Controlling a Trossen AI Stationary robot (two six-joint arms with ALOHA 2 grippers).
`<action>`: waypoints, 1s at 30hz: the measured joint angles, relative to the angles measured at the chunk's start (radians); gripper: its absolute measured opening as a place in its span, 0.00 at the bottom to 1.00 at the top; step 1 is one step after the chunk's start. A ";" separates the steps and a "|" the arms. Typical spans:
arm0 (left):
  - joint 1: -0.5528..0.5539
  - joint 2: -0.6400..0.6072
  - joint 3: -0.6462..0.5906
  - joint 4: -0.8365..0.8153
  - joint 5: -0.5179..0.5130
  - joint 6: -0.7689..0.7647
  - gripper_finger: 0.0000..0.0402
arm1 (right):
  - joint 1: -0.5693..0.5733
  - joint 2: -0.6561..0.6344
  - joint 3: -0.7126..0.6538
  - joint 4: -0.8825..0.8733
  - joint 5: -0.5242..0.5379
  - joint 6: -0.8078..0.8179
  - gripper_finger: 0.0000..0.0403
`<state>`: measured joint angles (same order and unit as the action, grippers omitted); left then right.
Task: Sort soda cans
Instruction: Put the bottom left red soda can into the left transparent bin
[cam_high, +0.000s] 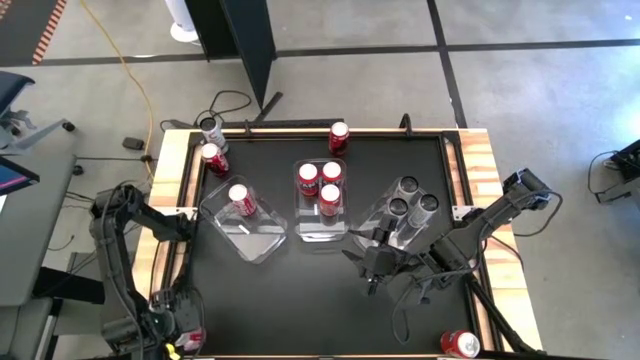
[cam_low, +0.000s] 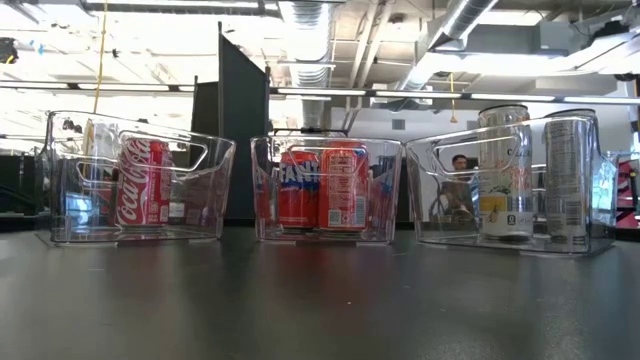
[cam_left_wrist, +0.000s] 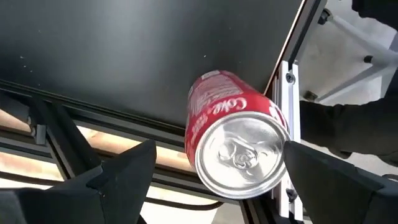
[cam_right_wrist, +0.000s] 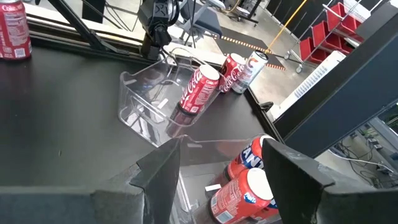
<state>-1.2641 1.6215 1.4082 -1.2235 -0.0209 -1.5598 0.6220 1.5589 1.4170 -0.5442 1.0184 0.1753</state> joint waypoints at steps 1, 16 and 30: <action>-0.003 0.000 0.000 0.005 -0.001 0.000 0.86 | 0.000 0.000 0.000 0.000 0.000 0.000 0.61; -0.009 -0.015 0.013 -0.048 0.042 -0.003 0.86 | 0.000 0.000 0.000 0.000 0.000 0.000 0.61; -0.029 -0.016 0.008 0.009 -0.016 0.008 0.86 | 0.000 0.000 0.000 -0.001 0.000 0.000 0.61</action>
<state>-1.2926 1.6054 1.4158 -1.2142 -0.0366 -1.5516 0.6220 1.5589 1.4170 -0.5449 1.0180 0.1753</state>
